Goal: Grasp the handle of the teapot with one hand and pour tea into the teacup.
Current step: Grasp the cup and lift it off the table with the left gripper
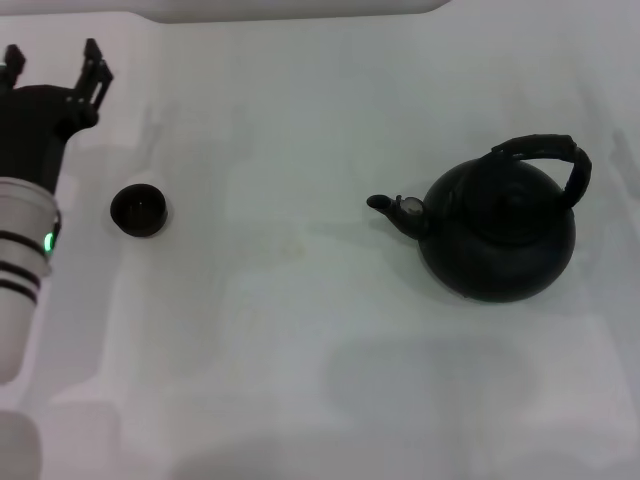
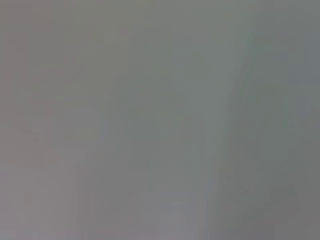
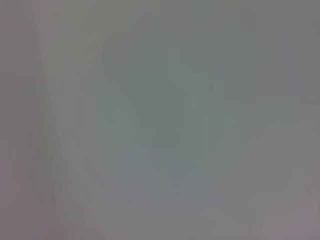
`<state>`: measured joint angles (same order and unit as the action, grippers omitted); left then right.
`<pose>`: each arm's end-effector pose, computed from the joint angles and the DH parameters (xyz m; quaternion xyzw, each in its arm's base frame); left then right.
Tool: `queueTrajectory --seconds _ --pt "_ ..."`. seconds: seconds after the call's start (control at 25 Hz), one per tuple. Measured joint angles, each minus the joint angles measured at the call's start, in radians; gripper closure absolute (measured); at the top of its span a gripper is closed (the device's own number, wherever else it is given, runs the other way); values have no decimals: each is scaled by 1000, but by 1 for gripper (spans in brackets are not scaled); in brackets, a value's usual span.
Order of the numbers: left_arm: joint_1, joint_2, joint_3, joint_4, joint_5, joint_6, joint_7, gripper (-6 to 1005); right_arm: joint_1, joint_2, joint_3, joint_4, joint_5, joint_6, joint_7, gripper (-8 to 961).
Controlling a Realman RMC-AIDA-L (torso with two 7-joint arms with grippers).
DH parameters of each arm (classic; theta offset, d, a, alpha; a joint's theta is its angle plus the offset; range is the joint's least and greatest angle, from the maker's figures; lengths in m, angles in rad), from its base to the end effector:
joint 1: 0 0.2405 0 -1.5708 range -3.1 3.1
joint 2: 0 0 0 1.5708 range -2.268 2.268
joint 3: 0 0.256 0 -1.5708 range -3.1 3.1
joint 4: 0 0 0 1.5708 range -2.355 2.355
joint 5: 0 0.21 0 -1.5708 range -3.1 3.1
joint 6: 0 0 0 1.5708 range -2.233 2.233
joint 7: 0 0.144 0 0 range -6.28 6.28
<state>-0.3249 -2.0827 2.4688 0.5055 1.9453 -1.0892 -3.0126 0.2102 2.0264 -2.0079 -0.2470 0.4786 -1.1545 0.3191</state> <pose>-0.2993 0.3138 -0.0471 -0.6532 -0.2884 -0.3130 0.6262 0.3800 0.2731 0.0073 -0.6691 0.3033 0.2998 0.6087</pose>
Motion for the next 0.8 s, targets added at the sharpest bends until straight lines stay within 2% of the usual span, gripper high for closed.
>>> queueTrajectory --seconds 0.28,0.44,0.64,0.8 --pt "-24 12 -55 102 -3 176 1 112 0 0 5 0 0 0 0 88" --pt "-17 26 -166 205 6 324 1 111 1 0 6 5 0 0 0 88" --pt "-14 65 -331 347 12 615 2 111 2 0 6 10 0 1 0 89" --pt "-14 73 -444 409 67 794 17 112 2 -1 6 11 0 1 0 89"
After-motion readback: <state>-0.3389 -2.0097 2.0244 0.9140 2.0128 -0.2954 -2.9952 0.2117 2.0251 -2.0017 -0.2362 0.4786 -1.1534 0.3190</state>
